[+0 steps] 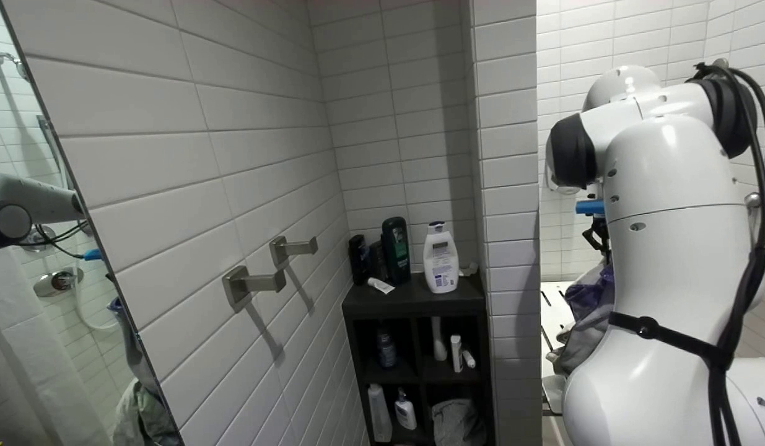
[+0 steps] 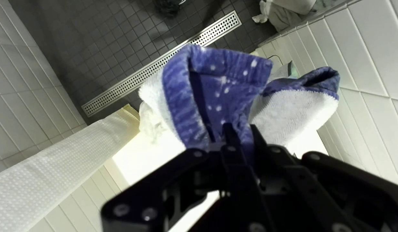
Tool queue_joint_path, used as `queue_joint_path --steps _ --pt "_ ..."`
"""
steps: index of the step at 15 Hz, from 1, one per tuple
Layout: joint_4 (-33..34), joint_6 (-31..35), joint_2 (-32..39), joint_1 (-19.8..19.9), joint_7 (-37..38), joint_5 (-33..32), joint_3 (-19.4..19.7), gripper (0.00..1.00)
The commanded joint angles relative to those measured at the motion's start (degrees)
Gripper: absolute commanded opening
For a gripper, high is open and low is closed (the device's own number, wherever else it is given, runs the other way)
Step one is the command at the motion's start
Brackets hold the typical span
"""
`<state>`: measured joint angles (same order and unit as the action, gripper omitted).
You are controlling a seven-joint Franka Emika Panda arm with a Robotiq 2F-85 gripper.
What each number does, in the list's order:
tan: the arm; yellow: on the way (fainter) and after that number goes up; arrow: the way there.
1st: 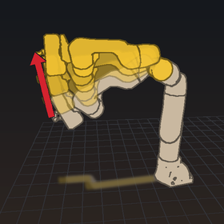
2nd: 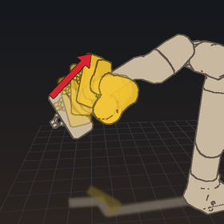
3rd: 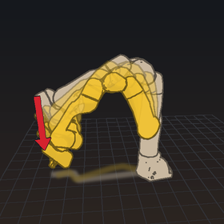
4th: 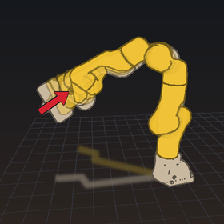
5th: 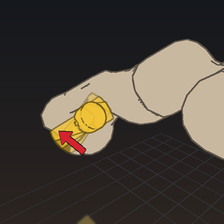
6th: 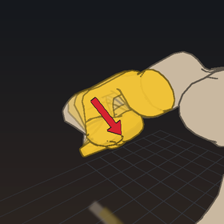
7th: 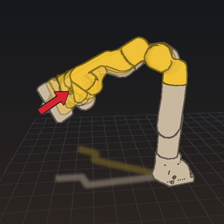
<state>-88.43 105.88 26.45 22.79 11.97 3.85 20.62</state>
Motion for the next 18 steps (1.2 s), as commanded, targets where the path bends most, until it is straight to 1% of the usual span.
queue_joint_path --steps 1,3,6,10,11,14,15,16,17,18 --pt "2.1 -6.9 -3.0 0.9 -0.6 0.2 -0.7 0.03" --pt "3.7 -11.4 -5.3 1.3 -1.6 1.8 -1.2 0.03" --pt "4.8 -14.8 -10.4 0.2 -1.4 1.9 -1.3 0.03" --pt "2.2 -13.5 -20.3 -2.5 0.0 -0.3 -1.6 0.03" --pt "5.7 -13.8 -13.9 -1.0 -0.8 1.1 -1.3 0.11" --pt "4.4 -14.2 -18.7 -1.9 -0.7 0.9 -1.4 0.11" --pt "3.8 -14.2 -19.3 -2.0 -0.7 0.9 -1.4 0.03" --pt "3.7 -14.1 -19.3 -2.0 -0.7 0.9 -1.3 0.03" --pt "3.6 -14.1 -19.0 -1.9 -0.7 0.9 -1.3 0.11" --pt "3.5 -14.1 -18.7 -1.8 -0.7 0.9 -1.3 0.11"
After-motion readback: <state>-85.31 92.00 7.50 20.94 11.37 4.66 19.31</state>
